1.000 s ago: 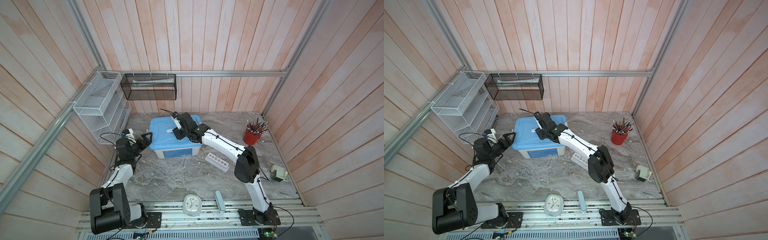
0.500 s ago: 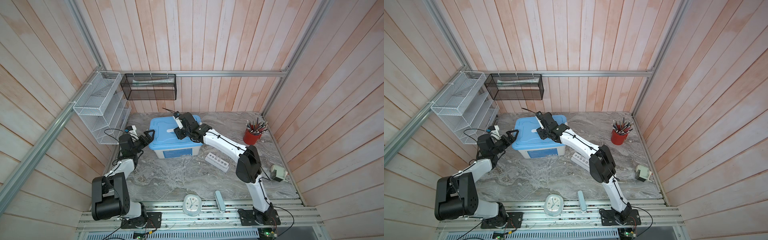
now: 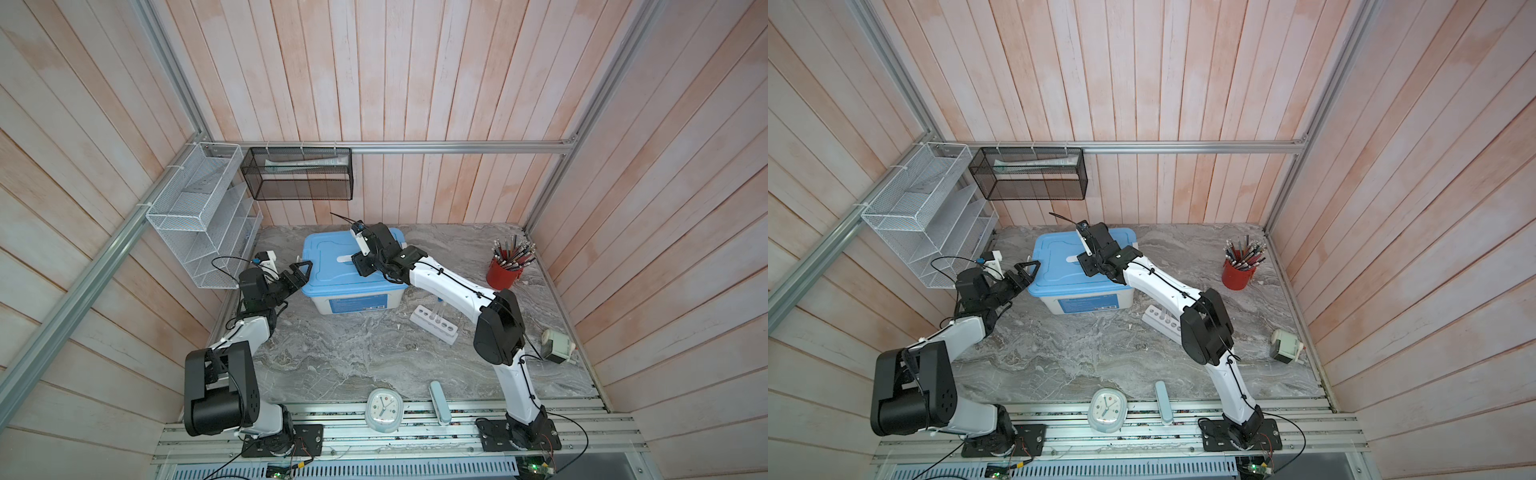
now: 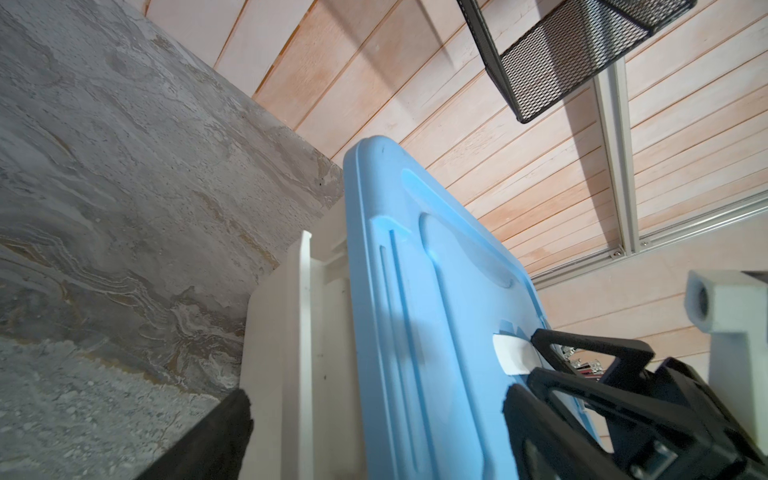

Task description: Organize the chemistry lab equipment

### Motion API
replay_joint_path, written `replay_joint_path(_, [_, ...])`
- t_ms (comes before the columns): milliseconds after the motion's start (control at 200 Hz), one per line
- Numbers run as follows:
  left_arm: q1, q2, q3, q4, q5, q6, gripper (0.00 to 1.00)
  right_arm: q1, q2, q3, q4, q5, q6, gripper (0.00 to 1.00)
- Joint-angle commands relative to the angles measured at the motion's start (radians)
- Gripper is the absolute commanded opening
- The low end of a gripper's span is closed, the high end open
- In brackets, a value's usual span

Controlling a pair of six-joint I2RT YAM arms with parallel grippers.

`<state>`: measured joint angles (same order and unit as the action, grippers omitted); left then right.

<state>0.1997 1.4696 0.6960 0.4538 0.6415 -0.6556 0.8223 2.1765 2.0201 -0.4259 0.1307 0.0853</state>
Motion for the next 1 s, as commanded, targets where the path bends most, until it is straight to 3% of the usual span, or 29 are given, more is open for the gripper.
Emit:
replay_joint_path(0, [-0.009,0.020,0.036,0.027,0.047,0.008,0.95,-0.022,0.014,-0.044,-0.098,0.041,0.016,0.60])
replay_joint_path(695, [-0.023,-0.001,0.071,-0.039,0.045,0.057,0.81,-0.022,0.011,-0.070,-0.082,0.010,0.049,0.59])
replay_joint_path(995, [-0.037,-0.024,0.120,-0.148,0.006,0.143,0.75,-0.022,0.008,-0.085,-0.063,-0.013,0.060,0.58])
